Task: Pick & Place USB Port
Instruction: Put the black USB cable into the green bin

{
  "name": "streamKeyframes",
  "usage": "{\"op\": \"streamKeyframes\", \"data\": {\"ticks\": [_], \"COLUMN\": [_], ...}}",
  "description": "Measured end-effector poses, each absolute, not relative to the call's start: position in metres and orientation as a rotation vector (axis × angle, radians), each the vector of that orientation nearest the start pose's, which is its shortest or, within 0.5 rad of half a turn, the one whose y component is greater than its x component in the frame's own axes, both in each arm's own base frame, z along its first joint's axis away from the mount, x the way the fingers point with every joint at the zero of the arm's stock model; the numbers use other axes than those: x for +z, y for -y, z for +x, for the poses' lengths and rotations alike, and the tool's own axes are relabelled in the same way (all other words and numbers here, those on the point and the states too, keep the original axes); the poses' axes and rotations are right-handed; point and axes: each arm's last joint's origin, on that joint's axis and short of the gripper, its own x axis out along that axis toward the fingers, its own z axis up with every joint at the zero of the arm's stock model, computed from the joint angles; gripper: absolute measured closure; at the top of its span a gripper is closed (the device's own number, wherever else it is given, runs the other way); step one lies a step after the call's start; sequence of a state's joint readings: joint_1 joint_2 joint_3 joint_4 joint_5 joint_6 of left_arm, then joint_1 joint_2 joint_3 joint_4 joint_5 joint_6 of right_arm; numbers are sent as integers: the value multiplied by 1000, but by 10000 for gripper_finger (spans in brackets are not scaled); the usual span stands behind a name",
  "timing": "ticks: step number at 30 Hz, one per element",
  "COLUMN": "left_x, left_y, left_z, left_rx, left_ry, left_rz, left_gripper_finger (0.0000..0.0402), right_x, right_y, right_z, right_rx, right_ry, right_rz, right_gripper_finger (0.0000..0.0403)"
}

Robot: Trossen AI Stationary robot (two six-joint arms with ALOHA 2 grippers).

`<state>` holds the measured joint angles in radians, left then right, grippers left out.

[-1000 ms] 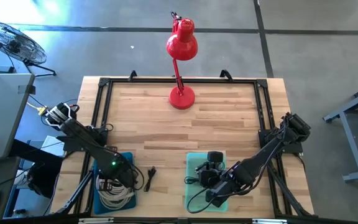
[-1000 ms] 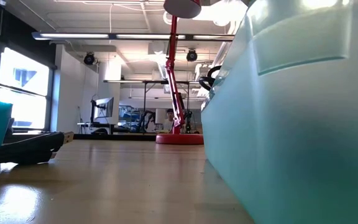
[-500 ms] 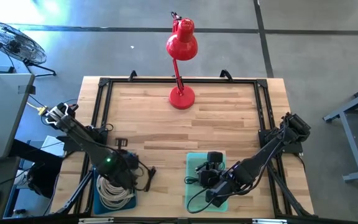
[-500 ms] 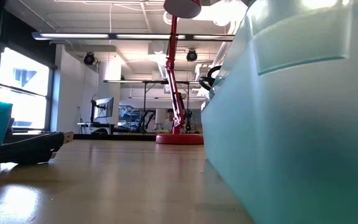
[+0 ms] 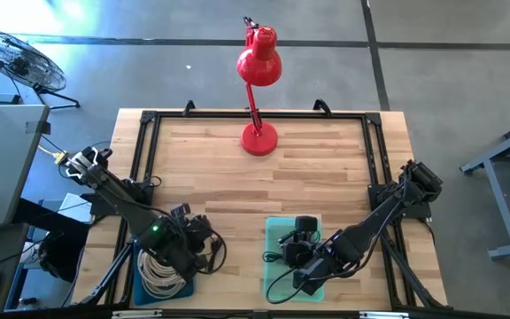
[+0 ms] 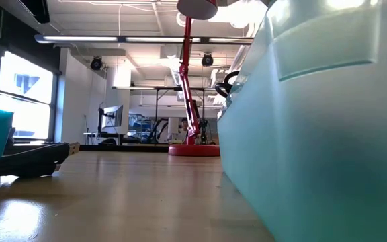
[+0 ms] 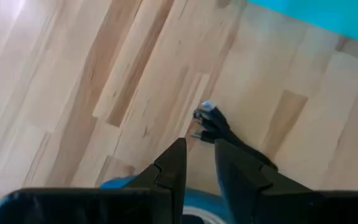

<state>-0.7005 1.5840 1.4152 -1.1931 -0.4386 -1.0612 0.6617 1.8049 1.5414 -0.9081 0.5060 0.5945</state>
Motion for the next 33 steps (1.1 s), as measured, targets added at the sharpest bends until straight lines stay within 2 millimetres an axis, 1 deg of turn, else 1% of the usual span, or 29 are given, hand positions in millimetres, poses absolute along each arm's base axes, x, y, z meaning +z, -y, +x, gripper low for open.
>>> {"op": "streamKeyframes", "data": {"ticks": [4, 7, 11, 15, 18, 22, 27, 33], "left_x": [290, 286, 268, 247, 234, 219, 211, 212], "left_y": [181, 184, 194, 199, 196, 192, 186, 180], "left_z": [237, 240, 246, 256, 267, 284, 300, 311], "left_rx": [373, 374, 375, 394, 448, 441, 399, 391], "left_ry": [-1073, -1089, -1217, -1321, -1333, -1333, -1311, -1259], "left_rz": [-170, -206, -300, -326, -355, -342, -336, -394], "left_gripper_finger": [322, 322, 322, 322, 322, 322, 322, 322], "right_x": [269, 269, 268, 268, 268, 268, 268, 268], "right_y": [-216, -217, -221, -227, -232, -237, -243, -247], "right_z": [300, 299, 296, 292, 288, 284, 279, 275], "right_rx": [-152, -150, -129, -110, -97, -81, -69, -58], "right_ry": [-958, -958, -966, -965, -964, -961, -952, -951], "right_rz": [-100, -98, -95, -104, -110, -120, -137, -144], "right_gripper_finger": [277, 277, 277, 277, 277, 277, 277, 277]}}
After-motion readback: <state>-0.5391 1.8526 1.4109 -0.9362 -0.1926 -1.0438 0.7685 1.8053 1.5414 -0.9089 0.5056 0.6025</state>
